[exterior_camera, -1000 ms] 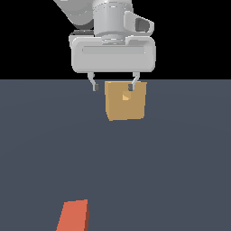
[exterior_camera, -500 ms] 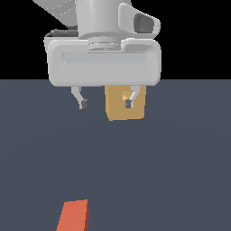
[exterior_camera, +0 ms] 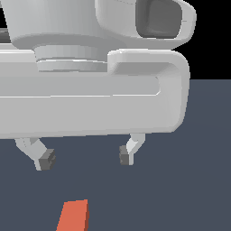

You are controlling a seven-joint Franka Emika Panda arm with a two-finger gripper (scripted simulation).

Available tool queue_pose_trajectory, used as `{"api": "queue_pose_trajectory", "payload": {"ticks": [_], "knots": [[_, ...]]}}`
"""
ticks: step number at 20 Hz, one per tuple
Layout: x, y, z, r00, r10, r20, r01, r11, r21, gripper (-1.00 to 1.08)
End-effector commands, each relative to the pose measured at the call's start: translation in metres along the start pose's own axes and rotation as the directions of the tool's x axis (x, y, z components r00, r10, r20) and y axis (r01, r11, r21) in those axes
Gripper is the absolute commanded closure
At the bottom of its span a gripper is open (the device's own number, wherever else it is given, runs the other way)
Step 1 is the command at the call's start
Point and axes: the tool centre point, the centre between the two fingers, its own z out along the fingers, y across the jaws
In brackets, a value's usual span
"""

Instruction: Insert the peg into the horizontal hole in a box.

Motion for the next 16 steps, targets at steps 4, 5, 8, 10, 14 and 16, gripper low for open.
{"api": "queue_pose_trajectory", "payload": {"ticks": [4, 5, 8, 10, 14, 16], "knots": [[-0.06, -0.011, 0.019, 1.0, -0.016, 0.003, 0.016, 1.0, 0.001, -0.92], [-0.069, -0.012, 0.022, 1.0, -0.018, 0.004, 0.018, 1.0, 0.001, -0.92], [-0.093, -0.015, 0.029, 1.0, -0.024, 0.005, 0.024, 1.0, 0.002, -0.92], [-0.106, -0.016, 0.033, 1.0, -0.027, 0.006, 0.027, 1.0, 0.002, -0.92], [-0.123, -0.018, 0.038, 1.0, -0.031, 0.006, 0.031, 1.0, 0.002, -0.92], [-0.128, -0.018, 0.039, 0.999, -0.032, 0.006, 0.032, 1.0, 0.002, -0.92]]}}
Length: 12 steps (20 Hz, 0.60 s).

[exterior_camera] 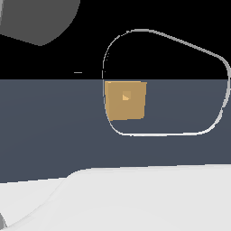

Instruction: Insert the peg into the horizontal hole in a box.

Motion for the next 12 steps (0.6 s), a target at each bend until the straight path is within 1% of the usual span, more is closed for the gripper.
{"api": "queue_pose_trajectory", "payload": {"ticks": [1, 7, 12], "knots": [[-0.005, 0.0, 0.001, 1.0, -0.003, 0.0, 0.003, 1.0, -0.001, -0.92], [-0.005, 0.0, 0.005, 1.0, -0.002, 0.0, 0.002, 1.0, 0.0, -0.92], [-0.007, -0.001, 0.023, 1.0, -0.002, 0.0, 0.002, 1.0, 0.0, -0.92]]}}
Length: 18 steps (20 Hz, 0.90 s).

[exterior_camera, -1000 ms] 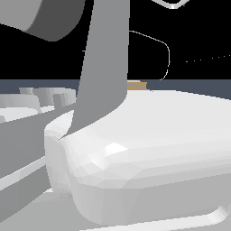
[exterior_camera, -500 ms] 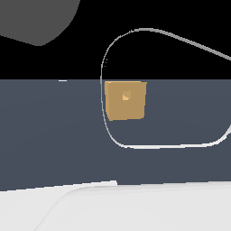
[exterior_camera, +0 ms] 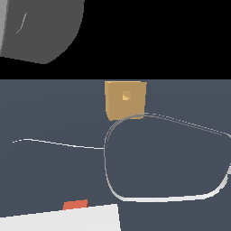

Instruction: Insert the peg into the horizontal hole in a box.

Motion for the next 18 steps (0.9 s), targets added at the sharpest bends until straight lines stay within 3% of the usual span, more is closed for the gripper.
{"api": "queue_pose_trajectory", "payload": {"ticks": [1, 10, 11, 18], "knots": [[-0.001, -0.001, 0.013, 1.0, -0.001, -0.001, 0.001, 1.0, 0.001, -0.92], [-0.004, 0.001, 0.037, 1.0, -0.002, -0.001, 0.002, 1.0, 0.001, -0.92], [-0.004, 0.001, 0.037, 1.0, -0.002, -0.001, 0.002, 1.0, 0.001, 1.08], [-0.004, 0.001, 0.037, 1.0, -0.002, -0.001, 0.002, 1.0, 0.001, 1.08]]}}
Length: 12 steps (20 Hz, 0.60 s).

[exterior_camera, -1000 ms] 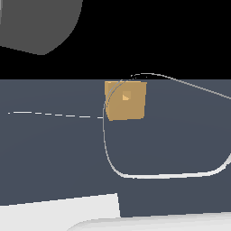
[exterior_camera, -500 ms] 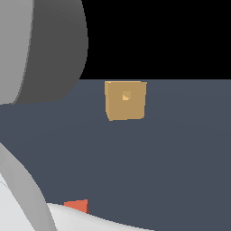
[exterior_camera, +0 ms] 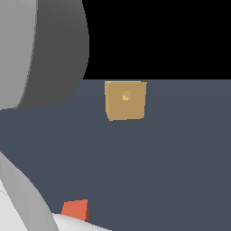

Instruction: Insert the peg into the horizontal hole in a box.

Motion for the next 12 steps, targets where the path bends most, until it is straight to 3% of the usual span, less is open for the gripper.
{"api": "queue_pose_trajectory", "payload": {"ticks": [1, 7, 12], "knots": [[0.0, 0.0, 0.0, 1.0, 0.0, 0.0, 0.0, 1.0, 0.0, 1.08], [0.007, 0.003, -0.002, 1.0, -0.001, 0.0, 0.001, 1.0, 0.0, 1.08], [0.034, 0.014, -0.009, 1.0, -0.006, 0.0, 0.006, 1.0, 0.0, 1.08]]}}
